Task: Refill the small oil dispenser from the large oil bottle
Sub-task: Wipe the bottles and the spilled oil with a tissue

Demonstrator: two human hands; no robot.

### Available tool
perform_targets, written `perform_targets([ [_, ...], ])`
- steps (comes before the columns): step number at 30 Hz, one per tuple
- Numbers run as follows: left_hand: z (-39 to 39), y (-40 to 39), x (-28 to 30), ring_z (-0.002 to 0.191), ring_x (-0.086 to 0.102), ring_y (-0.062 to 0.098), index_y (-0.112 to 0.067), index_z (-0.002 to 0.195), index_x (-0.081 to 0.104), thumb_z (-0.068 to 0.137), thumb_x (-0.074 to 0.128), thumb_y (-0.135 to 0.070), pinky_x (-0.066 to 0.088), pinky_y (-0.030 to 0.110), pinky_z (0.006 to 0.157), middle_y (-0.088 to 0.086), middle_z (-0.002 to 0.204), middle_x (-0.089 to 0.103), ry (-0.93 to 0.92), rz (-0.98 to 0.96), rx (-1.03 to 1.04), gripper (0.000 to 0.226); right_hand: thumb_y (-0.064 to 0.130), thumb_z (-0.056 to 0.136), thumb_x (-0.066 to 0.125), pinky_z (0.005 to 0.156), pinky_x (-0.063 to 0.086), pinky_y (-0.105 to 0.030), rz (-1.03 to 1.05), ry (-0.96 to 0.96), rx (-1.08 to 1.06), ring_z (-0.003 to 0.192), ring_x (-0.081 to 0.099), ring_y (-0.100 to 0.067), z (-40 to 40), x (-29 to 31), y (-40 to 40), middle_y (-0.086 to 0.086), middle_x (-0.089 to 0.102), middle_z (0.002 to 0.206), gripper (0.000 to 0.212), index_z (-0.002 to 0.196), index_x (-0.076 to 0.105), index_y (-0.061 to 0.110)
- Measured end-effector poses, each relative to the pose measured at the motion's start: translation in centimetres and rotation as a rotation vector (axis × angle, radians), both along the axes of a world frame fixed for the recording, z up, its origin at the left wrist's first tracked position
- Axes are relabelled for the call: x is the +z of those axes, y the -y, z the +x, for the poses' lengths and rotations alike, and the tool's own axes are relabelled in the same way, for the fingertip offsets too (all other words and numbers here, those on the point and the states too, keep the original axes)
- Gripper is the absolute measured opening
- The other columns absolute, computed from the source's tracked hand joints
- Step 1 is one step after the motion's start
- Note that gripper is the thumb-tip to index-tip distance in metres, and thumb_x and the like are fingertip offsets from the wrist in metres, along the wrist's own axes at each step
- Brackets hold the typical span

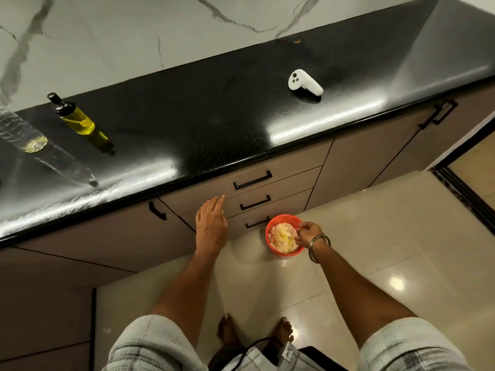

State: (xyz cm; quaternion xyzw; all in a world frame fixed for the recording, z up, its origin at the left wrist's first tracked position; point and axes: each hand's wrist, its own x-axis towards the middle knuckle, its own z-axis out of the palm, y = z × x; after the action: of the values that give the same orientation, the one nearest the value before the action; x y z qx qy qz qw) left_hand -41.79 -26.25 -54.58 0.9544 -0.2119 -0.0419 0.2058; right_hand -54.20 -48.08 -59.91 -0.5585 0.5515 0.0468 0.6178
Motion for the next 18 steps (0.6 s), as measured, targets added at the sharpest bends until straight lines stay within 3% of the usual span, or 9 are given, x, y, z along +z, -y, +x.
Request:
perform_targets([
  [2, -0.2, 0.0, -0.3, 0.141, 0.031, 0.024, -0.016, 0.147, 0.038, 0.1, 0.036, -0.01, 0.022, 0.043, 0.118, 0.008, 0.15, 0.04, -0.008, 0.003, -0.001, 0.048, -0.005, 0.091, 0.04, 0.045, 0.054, -0.024, -0.089, 0.018, 0.05, 0.06, 0.06, -0.024, 0.5, -0.3, 0.1, -0.019, 0.061, 0.095, 0.024, 0.096, 0.054, 0.013],
  [4, -0.3, 0.1, -0.5, 0.141, 0.031, 0.024, -0.017, 0.147, 0.038, 0.101, 0.036, -0.011, 0.022, 0.043, 0.118, 0.008, 0.15, 0.039, -0.015, 0.006, -0.002, 0.047, 0.003, 0.09, 0.047, 0.072, 0.059, -0.04, -0.209, 0.004, 0.16, 0.082, 0.066, -0.033, 0.9, -1.2, 0.5, -0.017, 0.067, 0.104, 0.023, 0.088, 0.06, 0.021],
  [5, -0.4, 0.0, -0.6, 0.141, 0.031, 0.024, -0.016, 0.147, 0.038, 0.101, 0.036, -0.011, 0.022, 0.043, 0.118, 0.008, 0.15, 0.04, -0.016, 0.005, -0.003, 0.047, 0.006, 0.089, 0.05, 0.085, 0.055, -0.044, -0.274, 0.0, 0.217, 0.094, 0.065, -0.034, 1.1, -1.3, 0.5, -0.015, 0.068, 0.109, 0.023, 0.091, 0.063, 0.024],
  [7, -0.4, -0.1, -0.6, 0.139, 0.034, 0.023, -0.016, 0.147, 0.038, 0.101, 0.036, -0.011, 0.024, 0.043, 0.117, 0.008, 0.148, 0.042, -0.012, -0.007, 0.0, 0.046, 0.006, 0.09, 0.051, 0.097, 0.048, -0.04, -0.394, 0.024, 0.321, 0.106, 0.062, -0.029, 1.5, 0.3, -0.2, -0.01, 0.067, 0.115, 0.025, 0.108, 0.066, 0.015],
  [10, -0.5, -0.6, -0.2, 0.134, 0.039, 0.023, -0.014, 0.145, 0.041, 0.1, 0.038, -0.009, 0.028, 0.041, 0.114, 0.008, 0.143, 0.047, 0.007, -0.026, 0.019, 0.046, 0.0, 0.089, 0.047, 0.099, 0.046, -0.034, -0.54, 0.076, 0.459, 0.109, 0.059, -0.025, 2.6, 3.3, -1.8, -0.008, 0.063, 0.118, 0.033, 0.117, 0.063, 0.008],
  [14, 0.2, -2.2, 0.8, 0.131, 0.041, 0.023, -0.013, 0.144, 0.044, 0.098, 0.041, -0.007, 0.028, 0.039, 0.111, 0.007, 0.14, 0.049, 0.051, -0.055, 0.049, 0.046, -0.006, 0.088, 0.045, 0.084, 0.039, -0.015, -0.683, 0.174, 0.58, 0.097, 0.054, -0.017, 5.0, 6.3, -3.7, -0.01, 0.055, 0.116, 0.032, 0.115, 0.059, 0.002],
  [18, 2.0, -4.3, 2.1, 0.129, 0.044, 0.025, -0.013, 0.141, 0.048, 0.094, 0.044, -0.005, 0.03, 0.04, 0.108, 0.008, 0.139, 0.051, 0.094, -0.078, 0.087, 0.047, -0.009, 0.084, 0.046, 0.088, 0.041, -0.022, -0.841, 0.273, 0.634, 0.101, 0.056, -0.026, 8.4, 8.8, -5.6, -0.015, 0.056, 0.113, 0.031, 0.108, 0.062, 0.0],
])
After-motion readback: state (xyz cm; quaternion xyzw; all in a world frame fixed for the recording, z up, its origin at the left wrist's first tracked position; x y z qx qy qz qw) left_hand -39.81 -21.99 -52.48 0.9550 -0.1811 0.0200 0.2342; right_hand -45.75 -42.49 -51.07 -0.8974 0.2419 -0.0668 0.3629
